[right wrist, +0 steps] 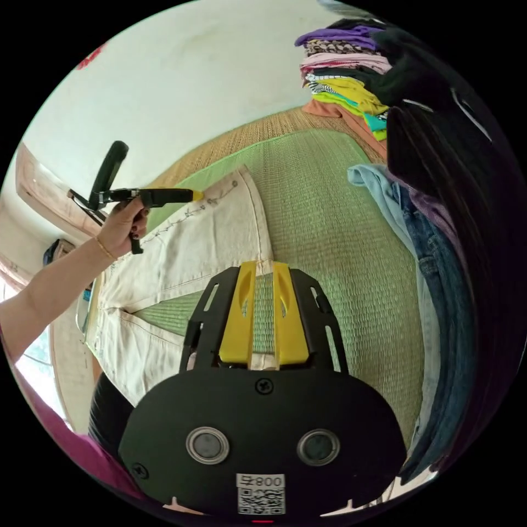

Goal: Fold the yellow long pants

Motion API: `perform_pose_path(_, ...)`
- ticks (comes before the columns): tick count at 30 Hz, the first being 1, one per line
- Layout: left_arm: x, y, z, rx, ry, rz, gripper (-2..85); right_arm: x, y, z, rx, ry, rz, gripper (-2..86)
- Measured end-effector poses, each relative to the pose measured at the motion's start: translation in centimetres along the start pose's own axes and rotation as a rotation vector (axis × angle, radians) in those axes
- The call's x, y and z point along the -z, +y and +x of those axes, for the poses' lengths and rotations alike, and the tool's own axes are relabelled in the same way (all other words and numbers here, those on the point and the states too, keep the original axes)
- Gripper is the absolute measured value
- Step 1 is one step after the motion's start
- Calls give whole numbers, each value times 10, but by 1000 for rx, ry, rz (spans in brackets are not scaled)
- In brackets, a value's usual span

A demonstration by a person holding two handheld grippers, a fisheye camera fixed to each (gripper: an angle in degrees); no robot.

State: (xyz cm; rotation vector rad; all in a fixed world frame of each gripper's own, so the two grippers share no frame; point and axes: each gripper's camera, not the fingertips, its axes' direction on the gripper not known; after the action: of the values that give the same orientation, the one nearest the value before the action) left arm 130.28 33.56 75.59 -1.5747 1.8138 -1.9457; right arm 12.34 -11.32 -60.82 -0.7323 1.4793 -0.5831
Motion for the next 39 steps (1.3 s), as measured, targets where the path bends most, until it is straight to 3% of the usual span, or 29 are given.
perform_pose_path(6,-6,-3,14,-27,19,-9,18,-30,1,-1,12,76,6,53)
perform_pose_path(14,10,1,30,-43,37,34,25,-2,17,7,17,-35,64,13)
perform_pose_path(19,7,4,35,-8,-3,-8,42,-20,17,28,-57,-61,-20,11)
perform_pose_path(23,35,39,53,-65,169,46,66,1,31,37,-93,-34,-3,19)
perform_pose_path(27,31,115,111,-215,305,-85,77,35,77,38,-108,-55,-39,51)
perform_pose_path(34,34,213,142,-225,234,-203,67,61,150,11,-127,13,-201,54)
perform_pose_path(39,67,237,140,-229,130,-237,26,75,132,-1,-107,45,-223,20)
